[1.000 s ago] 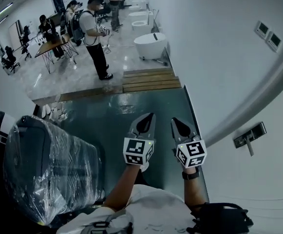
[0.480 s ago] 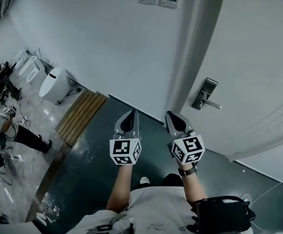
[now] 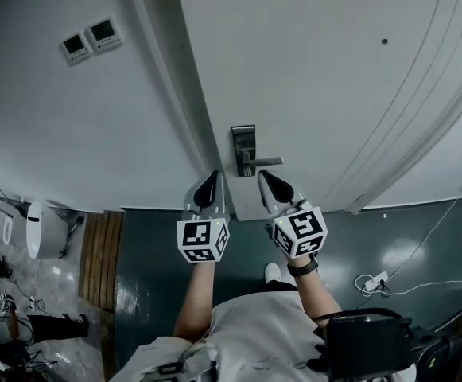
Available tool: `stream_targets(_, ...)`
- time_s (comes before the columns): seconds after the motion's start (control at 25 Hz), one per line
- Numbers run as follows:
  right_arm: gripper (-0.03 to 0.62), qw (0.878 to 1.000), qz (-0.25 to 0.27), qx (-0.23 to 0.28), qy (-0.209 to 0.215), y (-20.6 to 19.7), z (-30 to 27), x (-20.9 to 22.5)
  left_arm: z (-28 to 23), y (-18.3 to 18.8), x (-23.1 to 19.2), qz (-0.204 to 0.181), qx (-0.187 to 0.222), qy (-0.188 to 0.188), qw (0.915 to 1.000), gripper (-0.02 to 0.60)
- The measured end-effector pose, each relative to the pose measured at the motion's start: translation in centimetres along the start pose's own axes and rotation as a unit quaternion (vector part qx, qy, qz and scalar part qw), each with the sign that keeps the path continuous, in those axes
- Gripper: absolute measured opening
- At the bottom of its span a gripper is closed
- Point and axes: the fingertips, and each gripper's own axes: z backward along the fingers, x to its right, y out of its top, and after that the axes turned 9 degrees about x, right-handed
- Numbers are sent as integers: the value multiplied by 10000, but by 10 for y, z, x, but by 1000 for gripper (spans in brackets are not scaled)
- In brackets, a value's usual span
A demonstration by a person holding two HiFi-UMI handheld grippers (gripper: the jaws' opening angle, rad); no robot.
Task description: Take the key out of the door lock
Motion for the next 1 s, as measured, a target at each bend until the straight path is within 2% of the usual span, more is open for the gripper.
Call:
stream_targets(0.16,0,9996,56,187,-214,18,-6,63,-56,3,19,-142,62,-46,9999,2)
stream_targets(0.28,-1,9997,128,206,-104,21,-11,87,-83,6,16,-197,141,138,9996,2)
stream_targets(0.44,-1,9996,90,234,162,10,-23,100,-104,15,2,-242,512,302,9979,3)
stream_targets(0.6,0,9989,83,317,343,12,-33,98,-118,15,-19,-400,407,488,9972,3)
stream_targets(0.8,0,9994,10,200,288,10,-45,98,-129,13,-45,-489,177,734,9959,9)
stream_targets(0.84,0,9995,-14,160,258,7,-47,98,-130,12,-50,-486,141,750,9959,86)
stream_targets(1.0,0,9997,-8,80,232,1,-55,91,-137,10,-62,-389,57,512,9979,183)
